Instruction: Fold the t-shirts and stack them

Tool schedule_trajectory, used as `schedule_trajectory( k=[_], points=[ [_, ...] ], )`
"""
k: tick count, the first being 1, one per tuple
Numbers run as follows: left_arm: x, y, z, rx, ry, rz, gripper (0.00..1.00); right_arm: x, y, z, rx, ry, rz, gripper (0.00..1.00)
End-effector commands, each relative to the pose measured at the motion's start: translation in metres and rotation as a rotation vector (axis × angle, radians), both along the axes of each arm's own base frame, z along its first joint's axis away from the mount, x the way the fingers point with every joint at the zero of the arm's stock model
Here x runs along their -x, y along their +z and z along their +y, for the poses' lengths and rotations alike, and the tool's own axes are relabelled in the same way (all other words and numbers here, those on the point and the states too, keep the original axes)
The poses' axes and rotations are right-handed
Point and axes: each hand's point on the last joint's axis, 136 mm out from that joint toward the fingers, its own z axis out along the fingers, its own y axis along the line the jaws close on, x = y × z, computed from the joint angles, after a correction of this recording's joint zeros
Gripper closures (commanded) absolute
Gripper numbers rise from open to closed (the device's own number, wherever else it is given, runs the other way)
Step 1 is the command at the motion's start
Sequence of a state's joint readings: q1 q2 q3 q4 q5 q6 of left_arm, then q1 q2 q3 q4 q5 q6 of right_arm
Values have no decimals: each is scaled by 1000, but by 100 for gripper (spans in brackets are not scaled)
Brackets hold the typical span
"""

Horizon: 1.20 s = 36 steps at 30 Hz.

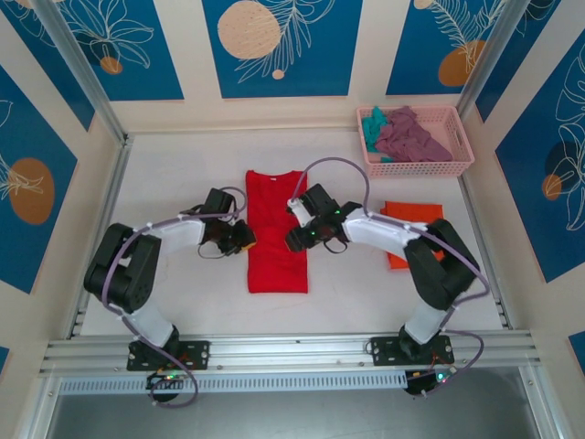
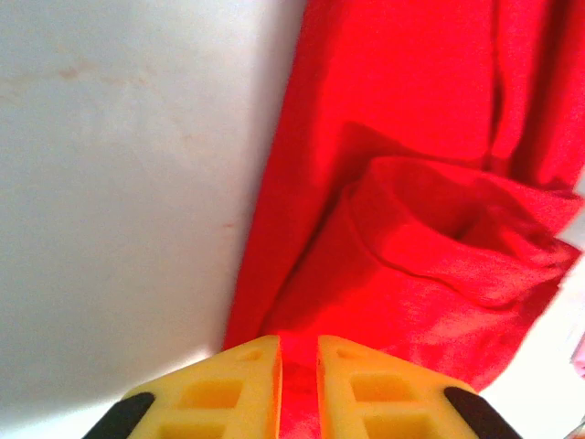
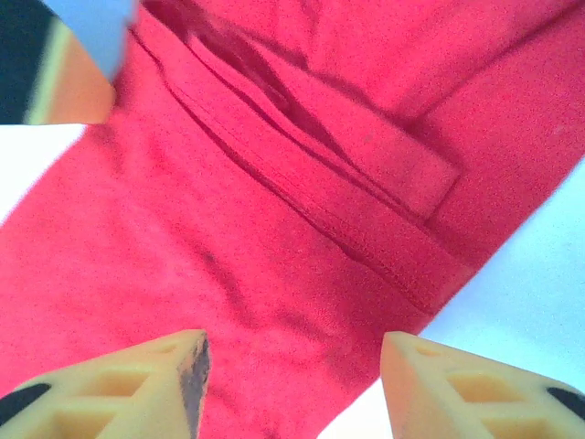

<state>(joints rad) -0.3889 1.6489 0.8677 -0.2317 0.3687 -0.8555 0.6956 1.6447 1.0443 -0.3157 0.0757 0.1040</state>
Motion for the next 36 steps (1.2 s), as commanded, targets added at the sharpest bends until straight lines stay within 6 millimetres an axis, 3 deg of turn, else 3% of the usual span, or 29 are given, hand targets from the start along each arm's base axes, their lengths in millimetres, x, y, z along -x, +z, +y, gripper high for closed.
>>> schedule_trajectory(
  k=[1,3,6,10,14,19,26,30,34,36],
  points=[
    [-17,29,8,-30,11,-86,78,30,27,23,-43,288,-208,36],
    [-28,34,19,-48,18,-93,74,57,30,35,-33,439,-281,30],
    [-42,40,38,-56,45,-104,69,96,27,51,18,651,-341,28],
    [-52,43,55,-68,67,-106,62,119,13,63,110,783,-329,29],
    [-52,43,63,-72,80,-109,59,117,-10,70,186,820,-296,39],
    [-49,41,63,-73,61,-110,57,116,-23,81,178,848,-281,41],
    [-48,39,63,-72,55,-110,56,120,-62,70,268,876,-214,38],
    [-48,38,63,-78,52,-107,56,121,-72,61,319,886,-201,38],
    [-48,37,63,-76,56,-106,56,119,-81,51,383,897,-190,48],
    [-49,36,63,-74,56,-103,56,119,-82,48,403,905,-186,63]
  ],
)
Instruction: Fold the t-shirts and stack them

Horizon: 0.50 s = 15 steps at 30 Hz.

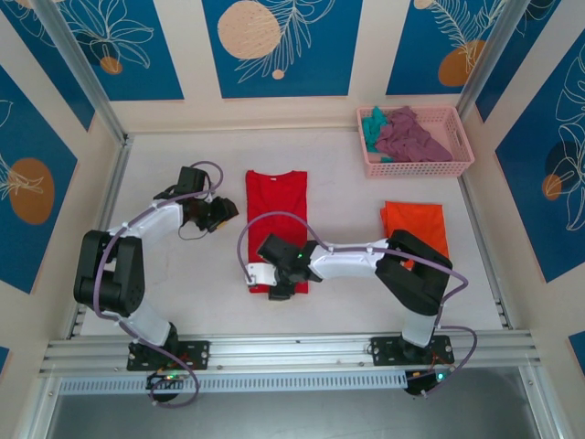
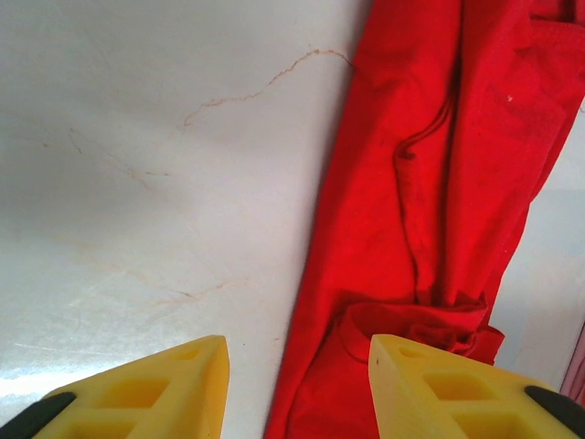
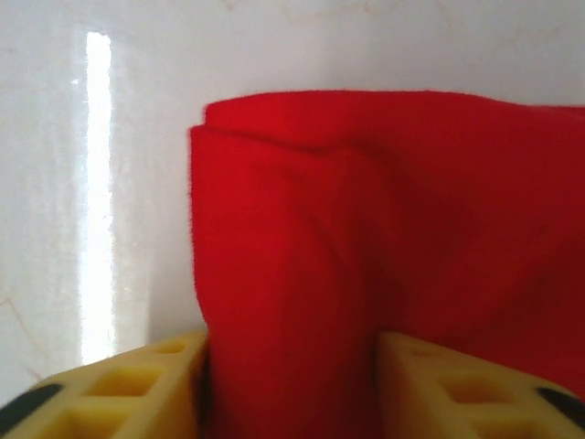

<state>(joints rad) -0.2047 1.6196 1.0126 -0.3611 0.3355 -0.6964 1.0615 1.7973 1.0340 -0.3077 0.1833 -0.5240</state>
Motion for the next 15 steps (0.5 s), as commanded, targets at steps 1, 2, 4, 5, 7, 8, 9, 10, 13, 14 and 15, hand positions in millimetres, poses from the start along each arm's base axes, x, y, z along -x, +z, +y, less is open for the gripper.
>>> schedule_trajectory(
  k=[1,2,4,5,7,8,9,10,13,14,15],
  points=[
    [5,-7,2,-9,-13,27,56,10,-19,-21,123,27,28,75],
    [5,-8,2,-6,-12,26,55,12,-18,-22,124,30,29,86],
    [3,-9,0,2,-11,27,55,14,-12,-21,116,31,39,100],
    [3,-9,-1,10,-12,27,55,17,-8,-19,104,32,51,100],
    [0,-11,-5,30,-13,24,55,24,1,-17,74,35,86,100],
    [-2,-12,-7,41,-13,23,55,28,6,-16,62,34,105,100],
    [-4,-14,-9,51,-12,24,55,33,12,-16,48,35,132,100],
    [-6,-15,-11,58,-12,24,55,38,16,-17,39,34,158,100],
    [-13,-21,-17,86,-6,18,55,54,32,-20,14,35,240,100],
    [-17,-23,-20,96,-6,18,55,59,37,-21,4,34,264,100],
    [-20,-24,-22,106,-4,18,55,63,42,-22,-5,32,286,100]
  ],
)
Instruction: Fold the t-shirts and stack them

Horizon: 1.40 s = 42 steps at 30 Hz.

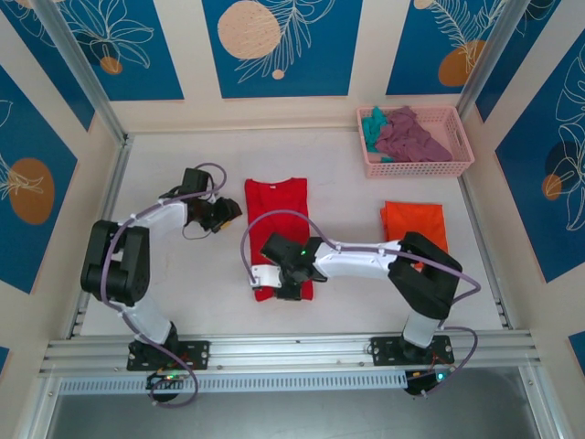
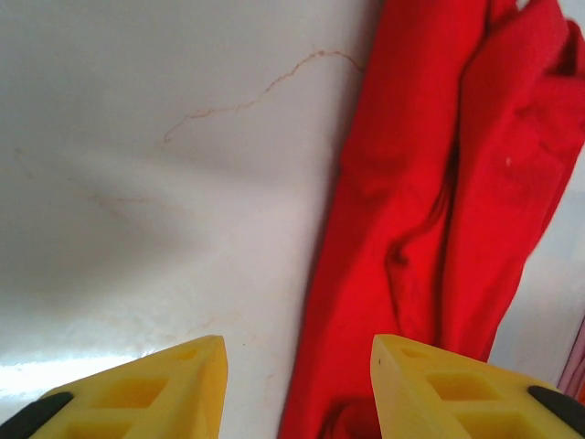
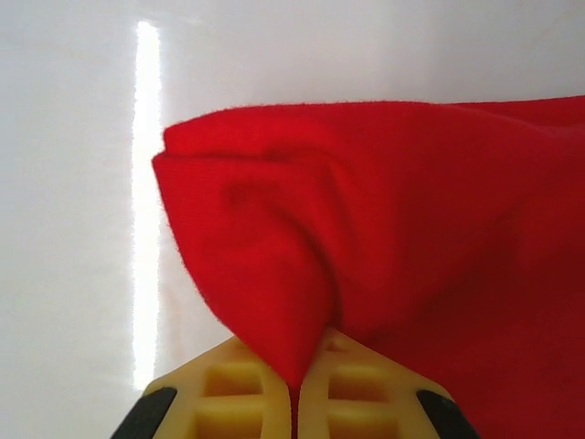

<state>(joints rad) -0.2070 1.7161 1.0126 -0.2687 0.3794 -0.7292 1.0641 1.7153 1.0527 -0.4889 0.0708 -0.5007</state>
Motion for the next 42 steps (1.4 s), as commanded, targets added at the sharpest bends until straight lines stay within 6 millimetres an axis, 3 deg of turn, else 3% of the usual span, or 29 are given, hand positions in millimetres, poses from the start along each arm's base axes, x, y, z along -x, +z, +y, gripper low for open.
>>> schedule_trajectory(
  k=[1,9,16,19,23,30,35,42],
  points=[
    [-11,-1,-15,67,-11,-12,56,35,24,-8,-28,3,164,100],
    [-24,-11,-44,106,-55,-10,67,32,39,-14,-85,-56,206,100],
    [-31,-24,-50,104,-62,17,76,30,37,-10,-83,-55,219,100],
    [-30,-33,-51,100,-66,41,83,28,38,-12,-78,-55,214,100],
    [-27,-41,-55,118,-81,59,100,28,47,-15,-77,-57,222,100],
    [-8,-48,-63,125,-154,103,100,35,75,-21,-97,-50,258,100],
    [5,-52,-67,129,-181,122,100,7,93,-20,-119,-43,195,100],
    [15,-69,-62,110,-180,164,100,-70,107,-16,-143,-53,48,100]
  ],
)
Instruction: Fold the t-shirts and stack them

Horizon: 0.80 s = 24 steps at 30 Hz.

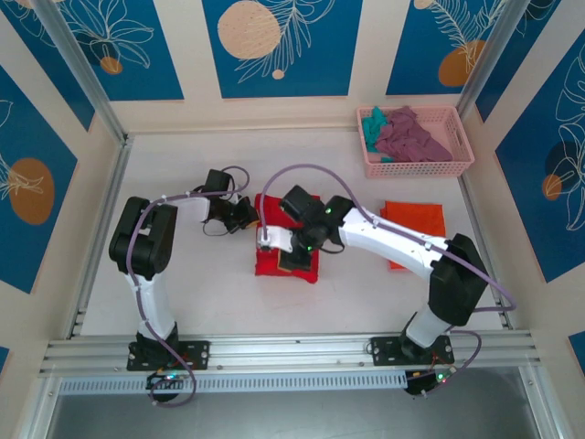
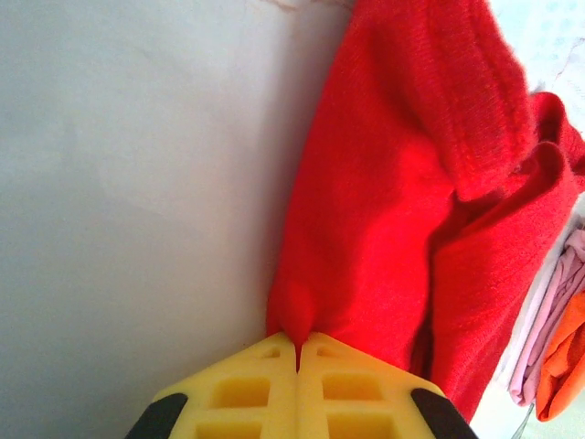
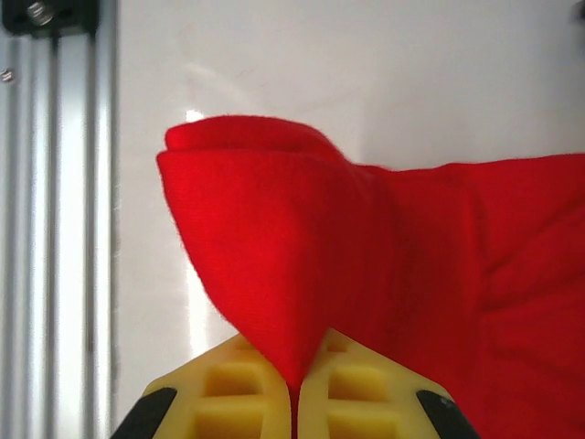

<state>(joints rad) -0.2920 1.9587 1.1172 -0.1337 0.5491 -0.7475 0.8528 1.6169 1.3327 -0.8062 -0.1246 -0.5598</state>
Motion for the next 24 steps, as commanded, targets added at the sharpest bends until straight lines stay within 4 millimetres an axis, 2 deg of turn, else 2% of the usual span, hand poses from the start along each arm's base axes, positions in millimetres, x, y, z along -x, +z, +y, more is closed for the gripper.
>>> schedule_trajectory(
  k=[1,6,11,18,24],
  points=[
    [29,-36,4,-47,-39,112,100,-33,0,-3,11,28,-56,100],
    [31,-43,6,-49,-45,131,100,-83,6,-2,-14,4,-113,100],
    [32,-45,7,-48,-47,139,100,-119,0,-3,-24,-16,-116,100],
    [33,-49,8,-52,-53,149,100,-160,-13,-4,-30,-52,-117,100],
    [29,-49,10,-58,-50,143,100,-181,-26,1,-49,-66,-106,100]
  ],
)
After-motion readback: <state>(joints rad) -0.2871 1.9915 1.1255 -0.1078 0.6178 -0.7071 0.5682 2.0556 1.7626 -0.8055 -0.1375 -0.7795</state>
